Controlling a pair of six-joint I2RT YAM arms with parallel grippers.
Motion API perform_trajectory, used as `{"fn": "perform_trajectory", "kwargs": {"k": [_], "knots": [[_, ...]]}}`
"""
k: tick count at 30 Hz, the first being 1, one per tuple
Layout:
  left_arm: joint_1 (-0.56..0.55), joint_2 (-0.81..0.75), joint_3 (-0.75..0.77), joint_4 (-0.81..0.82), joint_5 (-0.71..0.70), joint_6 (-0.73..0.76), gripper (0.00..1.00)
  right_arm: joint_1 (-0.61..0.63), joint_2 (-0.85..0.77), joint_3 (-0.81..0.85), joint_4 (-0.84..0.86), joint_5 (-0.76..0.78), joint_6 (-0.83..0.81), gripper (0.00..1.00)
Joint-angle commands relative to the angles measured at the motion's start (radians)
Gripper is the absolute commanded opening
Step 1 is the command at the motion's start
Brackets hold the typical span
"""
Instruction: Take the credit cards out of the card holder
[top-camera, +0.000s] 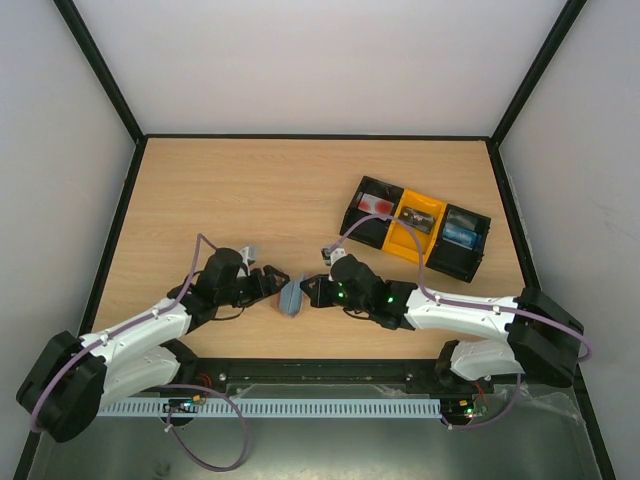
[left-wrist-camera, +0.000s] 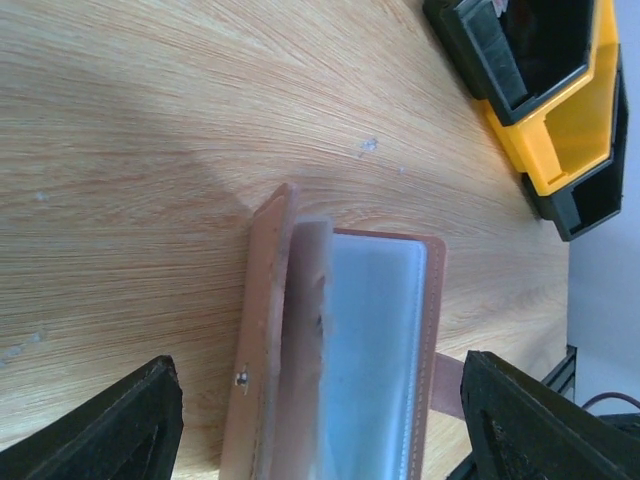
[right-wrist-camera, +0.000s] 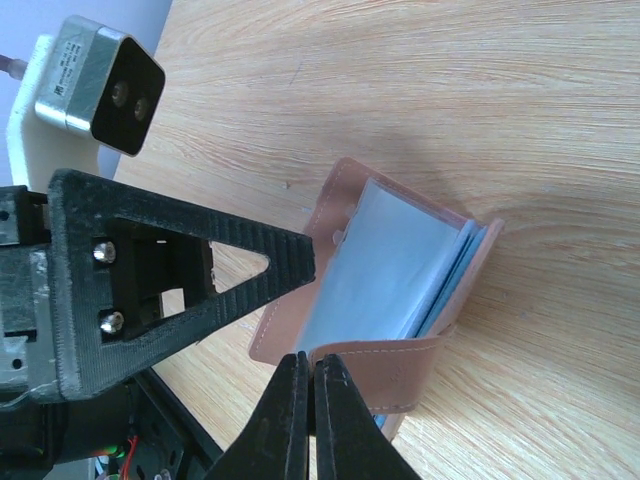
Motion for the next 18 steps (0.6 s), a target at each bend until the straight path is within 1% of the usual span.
{"fn": "perform_trajectory", "kwargs": {"k": [1,5,8,9,12,16,18], "knots": [[0.003,0.015,0.016,-0.06,-0.041,0.028,0.77,0.002,0.003,-0.006,0.059,-0.006,0.013,0.02],[0.004,0.026,0.002,-0.059,-0.056,0.033,0.72,0.003,0.033,0.03,0.105,-0.059,0.02,0.02],[0.006,0.031,-0.004,-0.055,-0.056,0.032,0.62,0.003,0.076,0.07,0.075,-0.063,0.012,0.02],[0.006,0.032,-0.006,-0.055,-0.056,0.034,0.59,0.003,0.081,0.069,0.071,-0.059,0.011,0.02],[0.007,0.029,-0.008,-0.062,-0.065,0.037,0.54,0.002,0.074,0.036,0.072,-0.038,0.022,0.02],[0.008,0.033,-0.014,-0.056,-0.069,0.039,0.53,0.002,0.043,-0.006,0.058,-0.005,0.031,0.02],[0.009,0.04,-0.016,-0.051,-0.069,0.041,0.53,0.001,0.023,-0.017,0.018,0.026,0.032,0.02]]}}
